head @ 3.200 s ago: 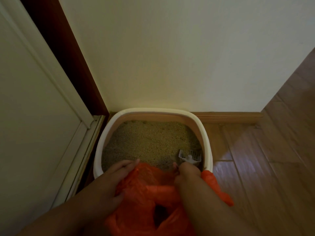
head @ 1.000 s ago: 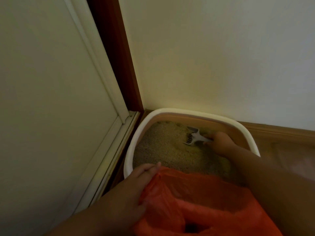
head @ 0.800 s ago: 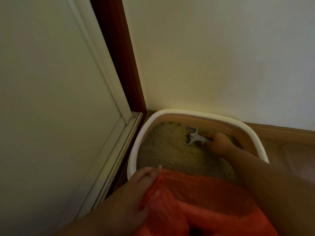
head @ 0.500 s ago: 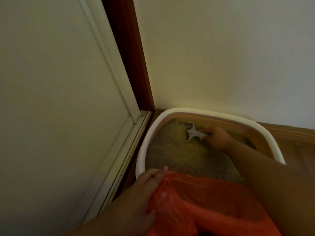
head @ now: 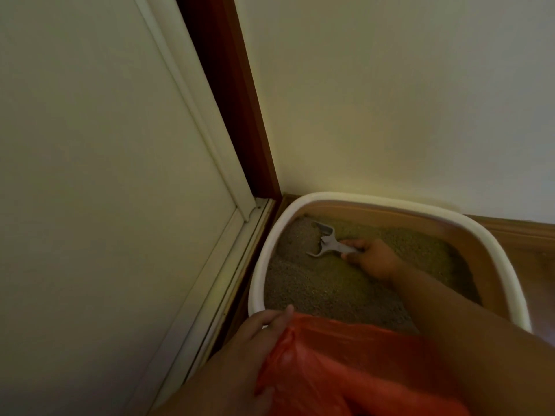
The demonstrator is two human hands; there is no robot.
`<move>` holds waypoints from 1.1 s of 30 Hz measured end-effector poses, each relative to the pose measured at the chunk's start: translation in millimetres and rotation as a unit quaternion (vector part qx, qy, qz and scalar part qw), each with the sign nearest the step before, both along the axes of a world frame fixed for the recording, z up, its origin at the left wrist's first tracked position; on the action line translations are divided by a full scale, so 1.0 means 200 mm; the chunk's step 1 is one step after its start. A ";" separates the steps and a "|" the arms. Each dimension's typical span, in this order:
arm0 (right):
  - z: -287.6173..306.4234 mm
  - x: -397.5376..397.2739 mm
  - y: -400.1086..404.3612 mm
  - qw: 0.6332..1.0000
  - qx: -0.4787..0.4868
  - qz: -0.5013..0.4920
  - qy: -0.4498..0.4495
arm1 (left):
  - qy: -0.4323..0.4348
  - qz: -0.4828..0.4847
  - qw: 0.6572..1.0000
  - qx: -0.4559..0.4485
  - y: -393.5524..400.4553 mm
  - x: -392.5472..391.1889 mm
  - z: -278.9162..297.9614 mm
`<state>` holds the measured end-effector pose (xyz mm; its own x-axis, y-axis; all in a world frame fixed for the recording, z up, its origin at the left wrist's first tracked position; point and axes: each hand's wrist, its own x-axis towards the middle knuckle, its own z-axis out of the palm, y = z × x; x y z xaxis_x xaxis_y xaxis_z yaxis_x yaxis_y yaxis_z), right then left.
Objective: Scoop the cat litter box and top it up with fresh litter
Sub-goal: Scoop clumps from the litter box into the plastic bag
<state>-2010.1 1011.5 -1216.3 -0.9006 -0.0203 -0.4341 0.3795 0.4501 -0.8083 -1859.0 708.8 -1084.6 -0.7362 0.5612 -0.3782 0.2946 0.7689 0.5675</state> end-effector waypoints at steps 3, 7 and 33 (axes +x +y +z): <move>-0.05 0.06 -0.07 0.996 -0.069 -0.052 -0.021 | 0.001 0.001 1.000 0.006 0.02 0.00 0.02; -0.05 0.10 -0.11 0.990 -0.103 -0.095 -0.012 | 0.010 0.002 1.000 0.005 0.04 0.00 0.03; 0.47 0.72 0.51 0.995 -0.036 -0.069 0.065 | -0.009 -0.027 0.999 0.018 0.26 0.10 0.11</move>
<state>-1866.9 1114.2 -1121.9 -0.9454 0.0806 -0.3159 0.3240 0.3397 -0.8829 -1838.7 761.7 -1063.6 -0.6971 0.6137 -0.3706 0.3251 0.7313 0.5996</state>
